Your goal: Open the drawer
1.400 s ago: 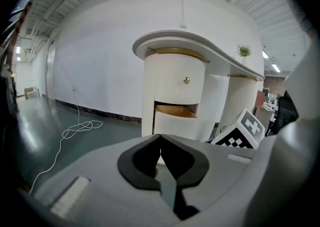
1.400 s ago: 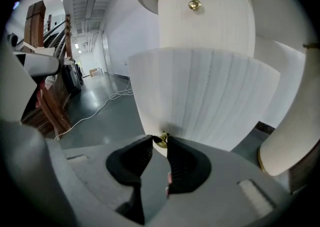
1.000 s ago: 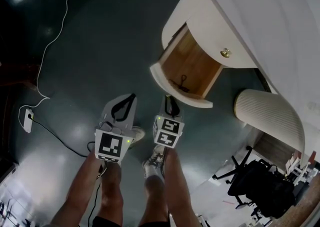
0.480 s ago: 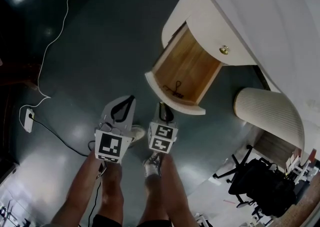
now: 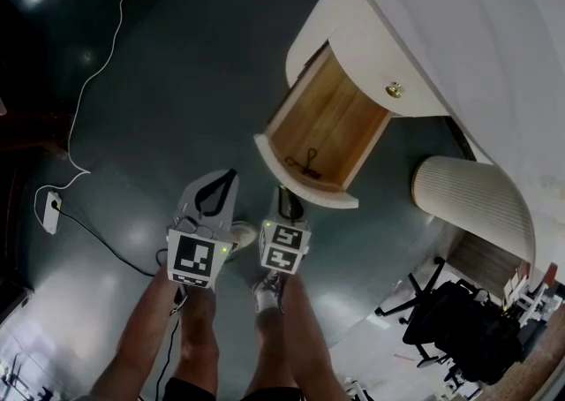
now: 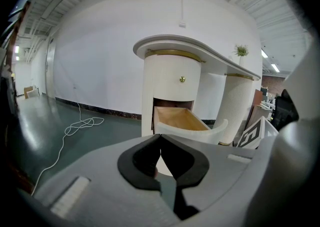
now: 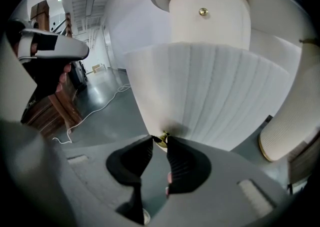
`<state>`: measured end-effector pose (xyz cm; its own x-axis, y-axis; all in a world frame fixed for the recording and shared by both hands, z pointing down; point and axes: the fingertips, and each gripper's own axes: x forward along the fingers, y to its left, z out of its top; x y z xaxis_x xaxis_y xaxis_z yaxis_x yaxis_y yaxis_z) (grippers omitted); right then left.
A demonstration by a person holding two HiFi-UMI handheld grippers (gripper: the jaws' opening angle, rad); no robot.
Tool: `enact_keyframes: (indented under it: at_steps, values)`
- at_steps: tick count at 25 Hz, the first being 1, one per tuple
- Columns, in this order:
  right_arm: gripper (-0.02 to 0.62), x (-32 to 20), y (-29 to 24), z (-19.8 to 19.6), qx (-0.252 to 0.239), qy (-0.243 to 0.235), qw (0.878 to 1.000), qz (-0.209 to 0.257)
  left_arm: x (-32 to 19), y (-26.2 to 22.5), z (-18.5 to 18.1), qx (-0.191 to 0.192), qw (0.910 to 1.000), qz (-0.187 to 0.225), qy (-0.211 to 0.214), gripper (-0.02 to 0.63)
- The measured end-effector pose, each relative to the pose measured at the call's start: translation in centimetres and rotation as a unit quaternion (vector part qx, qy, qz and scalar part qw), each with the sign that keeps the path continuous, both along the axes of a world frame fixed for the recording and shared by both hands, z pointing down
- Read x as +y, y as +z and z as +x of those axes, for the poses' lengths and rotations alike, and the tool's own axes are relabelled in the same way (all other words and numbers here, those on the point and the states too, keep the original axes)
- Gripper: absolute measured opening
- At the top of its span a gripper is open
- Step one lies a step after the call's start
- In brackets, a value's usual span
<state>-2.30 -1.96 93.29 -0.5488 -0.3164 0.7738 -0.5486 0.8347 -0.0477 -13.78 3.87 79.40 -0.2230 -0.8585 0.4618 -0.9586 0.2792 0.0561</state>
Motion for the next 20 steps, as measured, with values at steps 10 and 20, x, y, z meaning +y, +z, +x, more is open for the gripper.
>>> enact_keyframes:
  at_steps: [10,20]
  values:
    - [0.237,0.8,-0.2,-0.7,-0.043,0.017,0.998,-0.04,-0.2,0.0,1.1,0.004,0.9999,-0.004,0.011,0.011]
    - [0.239,0.5,-2.1,0.3,-0.033,0.014,0.998,-0.045,-1.3,-2.8,1.1,-0.005,0.9998,-0.004,0.016,0.011]
